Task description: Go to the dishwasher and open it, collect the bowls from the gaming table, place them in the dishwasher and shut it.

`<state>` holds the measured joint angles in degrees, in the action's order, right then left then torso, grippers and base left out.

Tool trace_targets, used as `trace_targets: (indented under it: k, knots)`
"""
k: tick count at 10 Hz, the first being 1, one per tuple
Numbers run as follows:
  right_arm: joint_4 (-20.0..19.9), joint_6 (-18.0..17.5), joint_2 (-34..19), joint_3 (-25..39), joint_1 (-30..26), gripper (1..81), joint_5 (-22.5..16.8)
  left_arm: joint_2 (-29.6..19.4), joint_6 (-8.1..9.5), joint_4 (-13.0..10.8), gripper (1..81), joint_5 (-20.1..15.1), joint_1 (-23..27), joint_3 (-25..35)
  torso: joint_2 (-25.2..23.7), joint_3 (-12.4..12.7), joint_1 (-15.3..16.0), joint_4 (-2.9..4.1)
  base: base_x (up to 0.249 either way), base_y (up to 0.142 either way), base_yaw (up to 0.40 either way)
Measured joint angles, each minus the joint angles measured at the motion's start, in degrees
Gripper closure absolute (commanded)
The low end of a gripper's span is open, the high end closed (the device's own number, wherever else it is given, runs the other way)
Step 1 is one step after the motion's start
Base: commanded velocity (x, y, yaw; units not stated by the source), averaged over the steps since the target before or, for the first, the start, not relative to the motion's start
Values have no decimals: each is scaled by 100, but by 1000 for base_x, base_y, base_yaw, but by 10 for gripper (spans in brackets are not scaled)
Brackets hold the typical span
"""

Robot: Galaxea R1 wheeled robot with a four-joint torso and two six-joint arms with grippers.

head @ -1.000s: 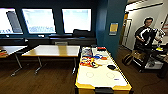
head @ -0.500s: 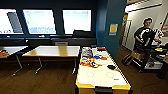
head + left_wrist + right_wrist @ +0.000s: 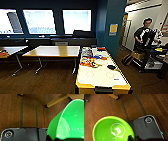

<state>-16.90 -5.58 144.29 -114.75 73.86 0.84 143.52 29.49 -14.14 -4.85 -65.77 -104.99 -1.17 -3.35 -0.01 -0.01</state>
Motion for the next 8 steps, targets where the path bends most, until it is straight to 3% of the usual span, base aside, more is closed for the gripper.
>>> trace_targets:
  k: [8]
  knots:
    - [819,0,1869,-2754,551,811,17,527,0,-482,811,507,-779,-985,0,2,-2,0,0,0,0]
